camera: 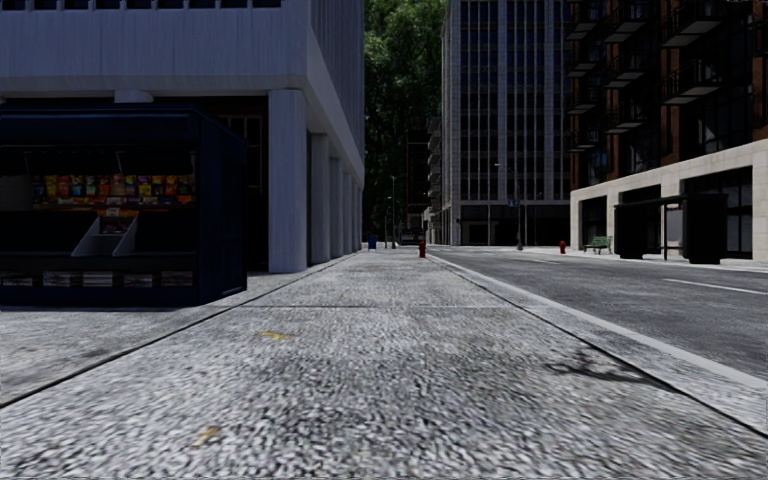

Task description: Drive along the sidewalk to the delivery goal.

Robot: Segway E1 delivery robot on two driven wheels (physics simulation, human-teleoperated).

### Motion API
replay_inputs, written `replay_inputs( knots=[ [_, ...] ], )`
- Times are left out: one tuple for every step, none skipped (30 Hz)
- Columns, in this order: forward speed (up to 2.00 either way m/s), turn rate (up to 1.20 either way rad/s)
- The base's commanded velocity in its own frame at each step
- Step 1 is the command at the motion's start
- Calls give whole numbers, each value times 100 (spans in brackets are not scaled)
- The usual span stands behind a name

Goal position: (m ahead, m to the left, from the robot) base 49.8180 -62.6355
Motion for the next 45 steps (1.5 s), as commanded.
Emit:
replay_inputs(
  knots=[
    [200, 0],
    [200, 0],
    [200, 0],
    [200, 0],
    [200, 0],
    [200, 0],
    [200, 0],
    [200, 0],
    [200, 0],
    [200, 0],
    [200, 0],
    [200, 0],
    [200, 0],
    [200, 0],
    [200, 0],
    [200, 0],
    [200, 0],
    [200, 0],
    [200, 0],
    [200, 0],
    [200, 0],
    [200, 0],
    [200, 0],
    [200, 0],
    [200, 0],
    [200, 0],
    [200, 0],
    [200, 0],
    [200, 0],
    [200, 0],
    [200, 0],
    [200, 0],
    [200, 0],
    [200, 0],
    [200, 0],
    [200, 0],
    [200, 0],
    [200, 0],
    [200, 0],
    [200, 0],
    [200, 0],
    [200, 0],
    [200, 0],
    [200, 0],
    [200, 0]
  ],
)
